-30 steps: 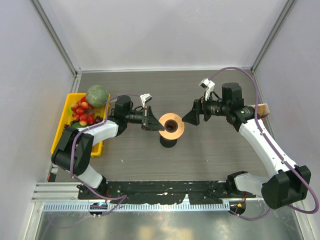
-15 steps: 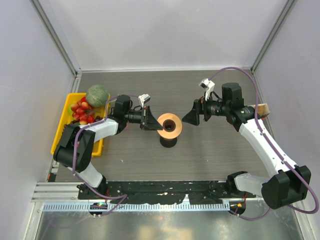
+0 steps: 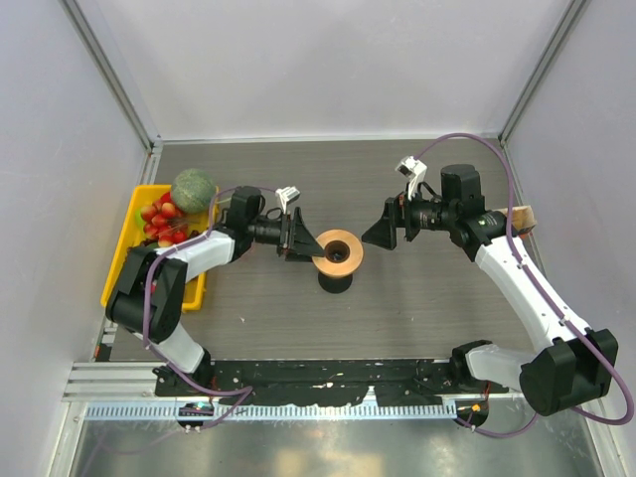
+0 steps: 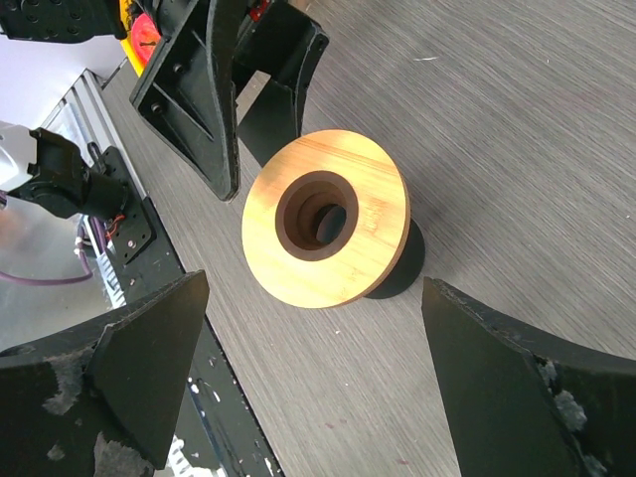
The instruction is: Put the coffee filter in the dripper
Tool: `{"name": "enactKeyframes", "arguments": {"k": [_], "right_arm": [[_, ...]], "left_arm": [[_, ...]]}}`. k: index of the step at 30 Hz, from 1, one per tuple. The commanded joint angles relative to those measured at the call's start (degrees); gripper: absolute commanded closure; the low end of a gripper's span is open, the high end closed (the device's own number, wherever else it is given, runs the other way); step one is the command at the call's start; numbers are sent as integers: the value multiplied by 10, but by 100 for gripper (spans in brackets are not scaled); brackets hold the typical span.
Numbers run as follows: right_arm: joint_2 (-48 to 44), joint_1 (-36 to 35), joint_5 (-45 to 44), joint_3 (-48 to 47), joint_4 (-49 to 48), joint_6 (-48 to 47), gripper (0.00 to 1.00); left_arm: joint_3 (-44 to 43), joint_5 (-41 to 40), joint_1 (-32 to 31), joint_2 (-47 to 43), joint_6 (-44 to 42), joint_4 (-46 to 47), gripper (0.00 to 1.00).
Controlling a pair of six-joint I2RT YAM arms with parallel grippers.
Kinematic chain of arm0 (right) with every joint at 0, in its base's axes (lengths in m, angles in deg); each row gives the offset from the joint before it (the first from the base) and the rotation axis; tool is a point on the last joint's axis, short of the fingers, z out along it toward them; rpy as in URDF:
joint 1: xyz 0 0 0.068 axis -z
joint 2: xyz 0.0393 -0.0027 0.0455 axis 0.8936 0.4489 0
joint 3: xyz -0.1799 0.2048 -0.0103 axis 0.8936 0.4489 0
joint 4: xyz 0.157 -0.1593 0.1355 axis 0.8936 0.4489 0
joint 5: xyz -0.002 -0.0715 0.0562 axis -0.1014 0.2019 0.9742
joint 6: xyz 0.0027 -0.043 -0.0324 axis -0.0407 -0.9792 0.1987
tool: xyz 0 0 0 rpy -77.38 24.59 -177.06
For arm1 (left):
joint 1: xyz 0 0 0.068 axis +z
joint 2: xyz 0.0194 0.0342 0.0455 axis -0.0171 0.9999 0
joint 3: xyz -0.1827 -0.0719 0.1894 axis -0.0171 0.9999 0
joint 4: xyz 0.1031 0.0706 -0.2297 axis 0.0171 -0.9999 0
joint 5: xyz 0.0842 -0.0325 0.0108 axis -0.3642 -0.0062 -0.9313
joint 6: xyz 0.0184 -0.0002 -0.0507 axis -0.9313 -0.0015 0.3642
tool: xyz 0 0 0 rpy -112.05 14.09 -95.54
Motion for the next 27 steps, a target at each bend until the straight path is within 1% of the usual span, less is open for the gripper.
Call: {"name": "enactKeyframes", "arguments": {"k": [1, 4, 6, 9, 10, 12, 14, 15, 18, 20, 23, 27], "right_arm": [[-23, 0, 7, -23, -2, -10, 5], [-25, 1, 3, -24, 1, -12, 5], [-26, 0, -1, -23, 6, -13, 4], [-31, 0, -5, -21, 17, -36, 5], [-32, 0, -6, -20, 26, -48, 5], [-37, 0, -11, -20, 44, -71, 5], [-44, 1, -18, -19, 68, -99, 5], [-45, -1, -26, -18, 81, -116, 5], [-51, 0, -54, -11, 107, -151, 5], [-51, 0, -68, -2, 116, -167, 5], [-45, 1, -79, 15, 114, -178, 6], [-31, 0, -82, 23, 105, -176, 8]], "left_arm": [[-22, -24, 2, -35, -75, -90, 28], [-24, -44, 3, -52, -104, -126, 25], [-29, -64, 6, -67, -135, -166, 24], [-24, -96, 15, -104, -175, -203, 25], [-18, -104, 18, -119, -195, -210, 27], [-17, -136, 21, -166, -256, -244, 29], [-26, -177, 21, -200, -337, -293, 33], [-31, -201, 21, -214, -373, -314, 36], [-58, -231, 17, -236, -473, -394, 46], [-65, -260, 7, -247, -534, -426, 51], [-75, -305, -23, -242, -595, -464, 58], [-79, -364, -73, -224, -616, -460, 65]]}}
